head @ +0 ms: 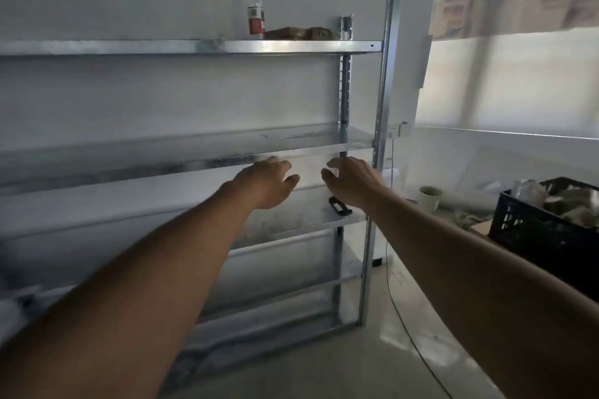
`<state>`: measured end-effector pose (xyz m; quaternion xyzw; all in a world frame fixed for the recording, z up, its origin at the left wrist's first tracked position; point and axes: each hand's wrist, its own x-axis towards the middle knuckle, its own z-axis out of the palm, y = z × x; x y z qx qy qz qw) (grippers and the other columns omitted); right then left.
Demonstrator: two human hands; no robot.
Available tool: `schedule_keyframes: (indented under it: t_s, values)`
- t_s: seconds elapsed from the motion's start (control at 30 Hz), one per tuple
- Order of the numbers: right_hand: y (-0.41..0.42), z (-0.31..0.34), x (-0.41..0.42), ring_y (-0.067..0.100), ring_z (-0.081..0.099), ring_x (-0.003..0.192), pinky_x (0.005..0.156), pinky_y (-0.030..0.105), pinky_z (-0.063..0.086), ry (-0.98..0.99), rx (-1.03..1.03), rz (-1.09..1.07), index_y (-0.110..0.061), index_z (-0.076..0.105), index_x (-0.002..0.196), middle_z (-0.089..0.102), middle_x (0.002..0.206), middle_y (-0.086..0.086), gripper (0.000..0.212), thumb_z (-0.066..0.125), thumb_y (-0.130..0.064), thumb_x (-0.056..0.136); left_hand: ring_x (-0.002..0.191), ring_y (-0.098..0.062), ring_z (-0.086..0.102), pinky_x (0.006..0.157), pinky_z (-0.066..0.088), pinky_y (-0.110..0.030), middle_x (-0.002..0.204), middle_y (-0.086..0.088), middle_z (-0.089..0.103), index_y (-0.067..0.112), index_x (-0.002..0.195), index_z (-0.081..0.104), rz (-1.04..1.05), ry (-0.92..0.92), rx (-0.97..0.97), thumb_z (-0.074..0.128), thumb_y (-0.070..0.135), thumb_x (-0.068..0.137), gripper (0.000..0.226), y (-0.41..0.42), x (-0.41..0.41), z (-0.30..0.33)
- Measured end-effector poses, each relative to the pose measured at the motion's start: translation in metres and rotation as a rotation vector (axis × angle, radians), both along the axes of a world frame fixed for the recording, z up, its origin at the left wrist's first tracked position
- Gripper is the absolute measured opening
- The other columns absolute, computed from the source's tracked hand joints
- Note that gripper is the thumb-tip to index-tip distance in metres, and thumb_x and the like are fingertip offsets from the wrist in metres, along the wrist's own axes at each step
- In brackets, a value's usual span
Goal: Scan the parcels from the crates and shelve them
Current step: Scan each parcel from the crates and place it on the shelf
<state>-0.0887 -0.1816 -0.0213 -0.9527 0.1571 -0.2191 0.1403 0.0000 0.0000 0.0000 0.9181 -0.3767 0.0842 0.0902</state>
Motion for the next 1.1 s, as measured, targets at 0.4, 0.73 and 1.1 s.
schedule_keyframes:
  t_s: [0.4,0.73,1.1]
  values:
    - [-0.056,-0.028,-0.040,0.033,0.066,0.115,0.092,0.042,0.056,0.001,-0.016,-0.292,-0.021,0.062,0.143,0.065,0.139,0.014,0.047,0.048,-0.049,0.109,0.130,-0.033,0.056,0.104,0.050,-0.047,0.152,-0.010,0.051,0.017,0.148,0.054,-0.293,0.021,0.025,0.051,0.050,0.104,0.055,-0.102,0.004,-0.032]
    - [-0.207,-0.054,-0.093,0.037,0.070,0.099,0.087,0.049,0.060,0.004,0.053,-0.516,-0.022,0.071,0.132,0.070,0.127,0.011,0.052,0.042,-0.052,0.101,0.134,-0.030,0.054,0.106,0.050,-0.048,0.155,-0.007,0.047,0.022,0.153,0.048,-0.478,0.046,0.055,0.052,0.055,0.103,0.060,-0.286,-0.026,-0.055]
    - [-0.408,-0.080,-0.156,0.037,0.066,0.101,0.090,0.050,0.056,0.097,0.081,-0.707,-0.021,0.073,0.119,0.068,0.112,0.012,0.052,0.037,-0.056,0.104,0.136,-0.029,0.052,0.108,0.048,-0.049,0.156,-0.005,0.046,0.023,0.151,0.051,-0.608,0.097,0.112,0.038,0.050,0.109,0.051,-0.511,-0.073,-0.078]
